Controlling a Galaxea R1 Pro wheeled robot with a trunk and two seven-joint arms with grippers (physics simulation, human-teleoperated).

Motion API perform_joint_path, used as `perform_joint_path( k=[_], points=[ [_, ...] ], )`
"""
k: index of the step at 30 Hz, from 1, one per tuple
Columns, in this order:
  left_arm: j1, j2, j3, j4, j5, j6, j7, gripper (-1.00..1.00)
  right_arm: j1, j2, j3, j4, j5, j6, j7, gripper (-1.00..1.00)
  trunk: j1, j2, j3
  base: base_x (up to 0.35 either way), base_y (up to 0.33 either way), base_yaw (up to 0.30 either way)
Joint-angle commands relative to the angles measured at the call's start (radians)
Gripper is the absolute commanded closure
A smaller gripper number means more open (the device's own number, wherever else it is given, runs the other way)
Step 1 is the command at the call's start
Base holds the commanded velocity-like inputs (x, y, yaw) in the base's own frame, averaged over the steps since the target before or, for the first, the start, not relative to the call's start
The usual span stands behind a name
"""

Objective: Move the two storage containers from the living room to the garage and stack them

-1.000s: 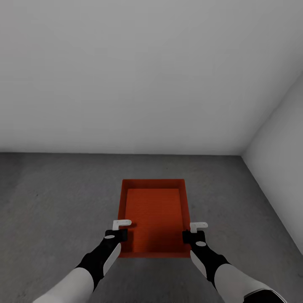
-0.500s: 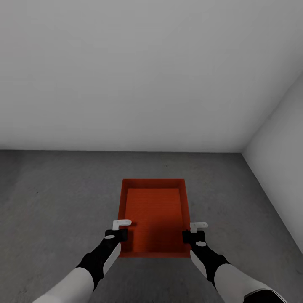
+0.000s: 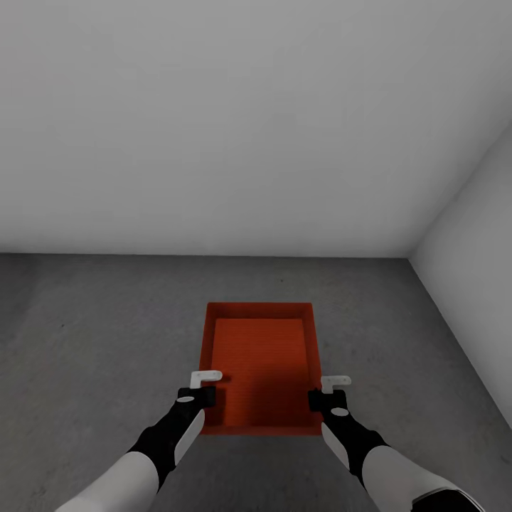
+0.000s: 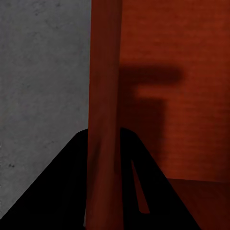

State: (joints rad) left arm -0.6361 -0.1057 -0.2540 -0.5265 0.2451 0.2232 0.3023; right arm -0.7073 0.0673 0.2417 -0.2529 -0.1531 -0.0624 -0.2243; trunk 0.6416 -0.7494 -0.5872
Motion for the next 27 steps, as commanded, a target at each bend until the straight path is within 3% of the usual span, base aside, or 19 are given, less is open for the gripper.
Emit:
perform_joint_path(
  k=[1,27],
  points=[
    [-0.001,0.0,0.012,-0.023,0.04,-0.056,0.023,1.0,0.0,0.011,-0.018,0.003,-0.016,-0.007,-0.001,1.0,0.0,-0.001,-0.001,0.0,0.0,0.0],
    [-0.001,-0.002,0.013,-0.023,0.042,-0.054,0.023,1.0,0.0,0.011,-0.018,0.003,-0.014,-0.008,0.0,1.0,0.0,-0.001,-0.001,0.0,0.029,0.0]
  ],
)
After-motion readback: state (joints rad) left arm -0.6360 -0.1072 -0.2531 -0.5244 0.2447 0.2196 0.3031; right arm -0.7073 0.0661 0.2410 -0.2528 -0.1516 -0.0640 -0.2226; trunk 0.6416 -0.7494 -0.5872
